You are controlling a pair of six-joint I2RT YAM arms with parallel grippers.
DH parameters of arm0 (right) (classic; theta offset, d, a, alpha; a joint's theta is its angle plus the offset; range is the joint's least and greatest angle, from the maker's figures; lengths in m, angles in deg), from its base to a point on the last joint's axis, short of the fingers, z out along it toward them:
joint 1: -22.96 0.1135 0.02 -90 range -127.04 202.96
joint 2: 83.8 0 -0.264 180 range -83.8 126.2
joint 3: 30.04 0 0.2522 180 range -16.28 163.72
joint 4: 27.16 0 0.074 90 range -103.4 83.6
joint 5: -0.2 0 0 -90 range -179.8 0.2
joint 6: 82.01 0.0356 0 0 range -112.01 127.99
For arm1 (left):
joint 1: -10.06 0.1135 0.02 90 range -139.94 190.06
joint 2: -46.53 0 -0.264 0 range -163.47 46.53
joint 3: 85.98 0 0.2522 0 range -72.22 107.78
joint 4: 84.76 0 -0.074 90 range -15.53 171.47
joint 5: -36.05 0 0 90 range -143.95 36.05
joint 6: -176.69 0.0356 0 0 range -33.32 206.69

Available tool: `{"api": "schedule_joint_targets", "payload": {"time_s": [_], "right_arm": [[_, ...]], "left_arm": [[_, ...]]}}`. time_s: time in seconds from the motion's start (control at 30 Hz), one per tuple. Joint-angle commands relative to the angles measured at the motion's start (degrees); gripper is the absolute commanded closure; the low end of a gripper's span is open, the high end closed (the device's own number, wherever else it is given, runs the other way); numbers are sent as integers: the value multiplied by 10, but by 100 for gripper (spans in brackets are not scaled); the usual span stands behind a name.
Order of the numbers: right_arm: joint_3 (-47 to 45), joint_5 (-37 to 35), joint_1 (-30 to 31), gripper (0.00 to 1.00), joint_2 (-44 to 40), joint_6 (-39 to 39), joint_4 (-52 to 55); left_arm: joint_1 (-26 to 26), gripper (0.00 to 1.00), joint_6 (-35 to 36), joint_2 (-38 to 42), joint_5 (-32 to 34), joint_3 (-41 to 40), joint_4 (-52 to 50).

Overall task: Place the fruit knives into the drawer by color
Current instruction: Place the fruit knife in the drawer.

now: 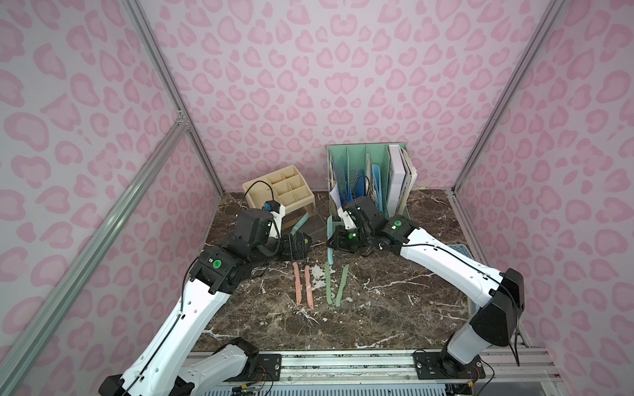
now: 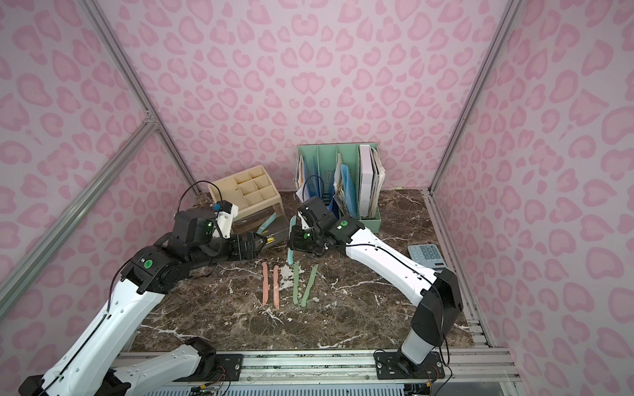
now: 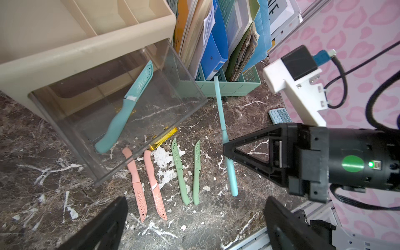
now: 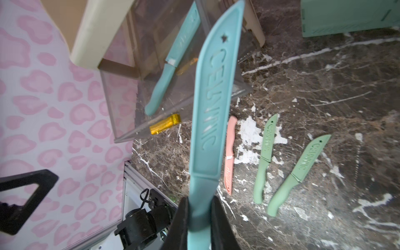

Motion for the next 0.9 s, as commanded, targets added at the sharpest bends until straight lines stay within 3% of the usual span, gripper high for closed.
{"api": "schedule_joint_targets", "payload": {"time_s": [0.0,0.57,0.87], "right_arm": [[19,39,-3,99,7,48,-31],[146,94,-8,100,92,220,-32],[215,74,24,100,126,303,16]], "left_arm": [[17,1,14,-6,-17,18,-22],[72,1,28,-41,-65,81,-46],[97,1,45,-68,-86,124,-61]]}}
